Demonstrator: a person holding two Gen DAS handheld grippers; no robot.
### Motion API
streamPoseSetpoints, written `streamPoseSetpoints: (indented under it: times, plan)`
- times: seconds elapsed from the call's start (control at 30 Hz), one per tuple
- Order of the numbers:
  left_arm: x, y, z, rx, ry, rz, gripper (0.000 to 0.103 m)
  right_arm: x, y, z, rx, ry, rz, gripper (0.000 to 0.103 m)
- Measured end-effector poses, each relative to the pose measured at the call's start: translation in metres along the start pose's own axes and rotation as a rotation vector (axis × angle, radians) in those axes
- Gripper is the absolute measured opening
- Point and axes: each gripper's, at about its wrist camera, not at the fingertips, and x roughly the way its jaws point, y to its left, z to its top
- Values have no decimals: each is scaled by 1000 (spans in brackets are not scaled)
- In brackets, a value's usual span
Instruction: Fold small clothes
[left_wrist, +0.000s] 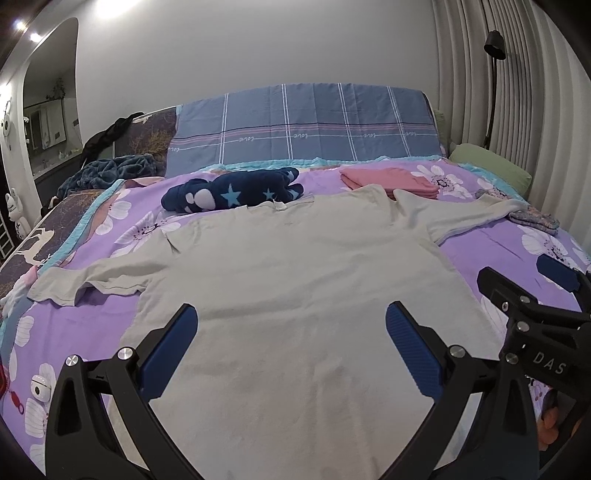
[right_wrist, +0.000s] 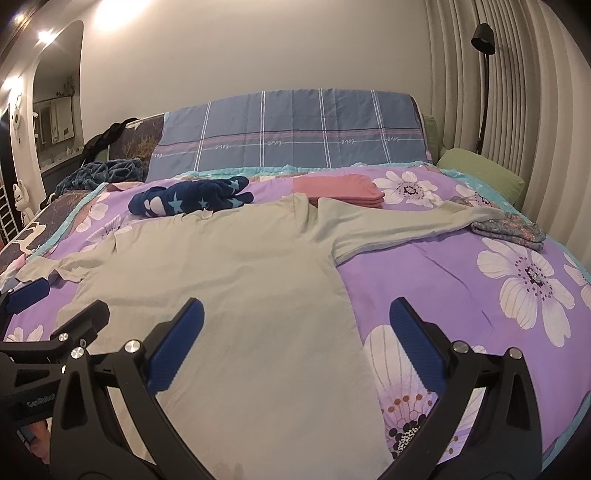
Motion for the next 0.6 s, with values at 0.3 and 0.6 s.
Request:
streamPoseSetpoints:
  times: [0.3,0.6]
  plan:
    - [5,3,-2,-5,15,11,102,12,9,-2,-27,57,-19,101]
    - [16,7,-9,3,44,25,102,21,6,-4,-22,84,-41,101]
